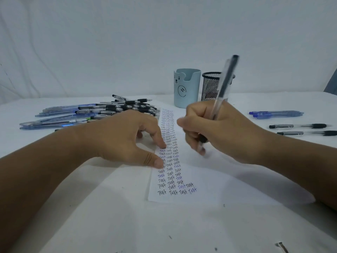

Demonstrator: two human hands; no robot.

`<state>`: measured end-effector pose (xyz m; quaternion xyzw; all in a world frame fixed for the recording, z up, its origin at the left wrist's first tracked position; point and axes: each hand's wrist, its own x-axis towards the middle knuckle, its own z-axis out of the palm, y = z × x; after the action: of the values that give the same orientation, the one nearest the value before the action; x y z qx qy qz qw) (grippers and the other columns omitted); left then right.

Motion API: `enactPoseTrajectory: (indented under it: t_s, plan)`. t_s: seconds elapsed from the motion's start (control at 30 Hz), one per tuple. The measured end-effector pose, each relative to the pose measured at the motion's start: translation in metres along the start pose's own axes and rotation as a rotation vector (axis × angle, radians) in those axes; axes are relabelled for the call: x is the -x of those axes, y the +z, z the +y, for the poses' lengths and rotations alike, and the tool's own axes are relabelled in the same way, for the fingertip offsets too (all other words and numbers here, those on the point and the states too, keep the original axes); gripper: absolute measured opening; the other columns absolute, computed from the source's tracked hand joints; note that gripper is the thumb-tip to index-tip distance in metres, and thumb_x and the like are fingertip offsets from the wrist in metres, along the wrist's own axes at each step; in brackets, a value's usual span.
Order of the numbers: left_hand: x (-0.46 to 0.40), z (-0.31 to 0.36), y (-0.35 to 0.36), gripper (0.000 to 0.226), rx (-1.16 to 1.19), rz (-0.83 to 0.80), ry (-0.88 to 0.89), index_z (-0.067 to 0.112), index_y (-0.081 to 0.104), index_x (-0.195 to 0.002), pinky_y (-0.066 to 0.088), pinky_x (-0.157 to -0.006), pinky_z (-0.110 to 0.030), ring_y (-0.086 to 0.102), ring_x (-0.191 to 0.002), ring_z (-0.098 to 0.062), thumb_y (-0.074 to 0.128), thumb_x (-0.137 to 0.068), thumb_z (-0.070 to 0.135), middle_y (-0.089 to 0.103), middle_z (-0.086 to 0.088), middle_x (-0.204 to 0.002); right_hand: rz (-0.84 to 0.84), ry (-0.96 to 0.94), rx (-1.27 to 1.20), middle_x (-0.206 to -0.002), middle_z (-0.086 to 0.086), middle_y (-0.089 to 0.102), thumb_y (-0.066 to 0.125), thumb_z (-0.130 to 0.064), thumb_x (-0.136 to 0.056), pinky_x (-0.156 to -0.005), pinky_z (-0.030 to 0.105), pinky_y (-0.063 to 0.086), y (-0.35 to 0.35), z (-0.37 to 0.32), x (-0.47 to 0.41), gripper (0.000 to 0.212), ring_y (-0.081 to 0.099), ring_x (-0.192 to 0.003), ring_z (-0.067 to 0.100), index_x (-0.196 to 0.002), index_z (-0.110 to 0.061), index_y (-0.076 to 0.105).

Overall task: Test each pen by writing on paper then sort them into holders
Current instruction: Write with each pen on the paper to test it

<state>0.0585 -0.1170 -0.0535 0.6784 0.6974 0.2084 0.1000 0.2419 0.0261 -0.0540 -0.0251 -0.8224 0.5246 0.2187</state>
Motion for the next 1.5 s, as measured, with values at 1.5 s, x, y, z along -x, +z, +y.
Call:
enactPoseTrajectory:
  t_s: [1.5]
  plan:
    - [-0.005, 0.009, 0.023, 0.021, -0.029, 0.239, 0.042, 0.033, 0.066, -0.084, 0.05, -0.083, -0.035, 0.064, -0.092, -0.007, 0.069, -0.082, 0.054, 0.069, 0.016, -0.092, -0.046, 0.624, 1.105, -0.082, -0.01, 0.075, 0.079, -0.012, -0.08, -0.078, 0.034, 0.055, -0.203, 0.003, 0.006, 0.021, 0.068, -0.08, 0.016, -0.079, -0.033, 0.076]
